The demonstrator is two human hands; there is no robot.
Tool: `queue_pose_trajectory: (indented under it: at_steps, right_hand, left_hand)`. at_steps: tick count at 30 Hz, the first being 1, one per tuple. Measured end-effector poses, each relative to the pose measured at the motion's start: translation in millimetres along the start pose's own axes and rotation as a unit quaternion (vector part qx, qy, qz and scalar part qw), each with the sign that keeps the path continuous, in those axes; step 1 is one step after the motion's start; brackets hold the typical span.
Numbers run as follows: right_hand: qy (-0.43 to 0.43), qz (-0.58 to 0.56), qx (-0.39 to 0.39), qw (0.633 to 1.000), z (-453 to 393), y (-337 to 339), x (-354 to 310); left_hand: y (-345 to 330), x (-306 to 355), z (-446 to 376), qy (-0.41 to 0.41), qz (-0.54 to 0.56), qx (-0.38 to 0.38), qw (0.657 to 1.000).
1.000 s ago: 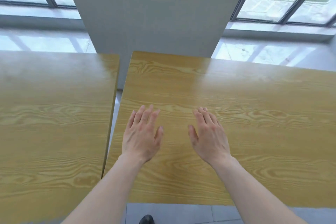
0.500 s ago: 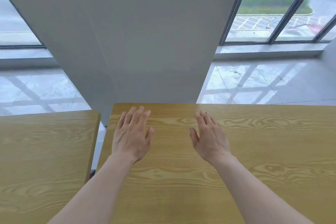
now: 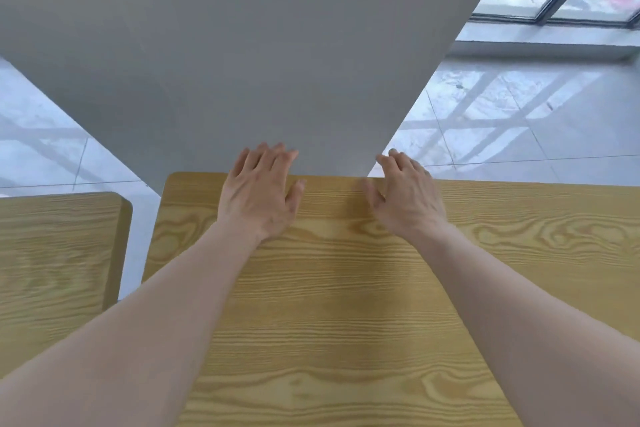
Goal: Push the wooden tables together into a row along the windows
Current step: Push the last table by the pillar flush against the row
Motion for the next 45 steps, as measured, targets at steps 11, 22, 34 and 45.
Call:
queue_pose_trajectory:
  at_steps: [11,22,34,45]
  right_hand:
    - [-0.037,0.042,0.039,0.998,-29.5,-52.3,-2.6]
    - [-0.033,0.074,0.061,0.995,-23.6,-49.3,-16.1]
    - [0.007,0.093,0.072,0.993,-20.1,-54.5,-64.9]
    - [0.003,0.073,0.079,0.994,-13.6,-57.9,-65.3]
  left_hand:
    - [-44.4,-32.6,-34.0,0.039,-0.006,-0.021,0.999]
    - [-43.0,-34.9,-23.4,-0.004,0.019,-0.024,1.000]
    - [-32.4,-74.4,9.4,0.036,0.007,-0.010,0.999]
    - [-32.0,-80.0,13.2,0.048,0.018,-0.002,0.999]
Point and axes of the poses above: each hand's wrist, its own z-axis away from the middle knuckle, its own y-axis out of the back of the hand, x = y × z, the point moved 10 cm from there along -z, towards the middle knuckle, and after that the axes turned 2 degrees about -x, right-handed, at the moved point
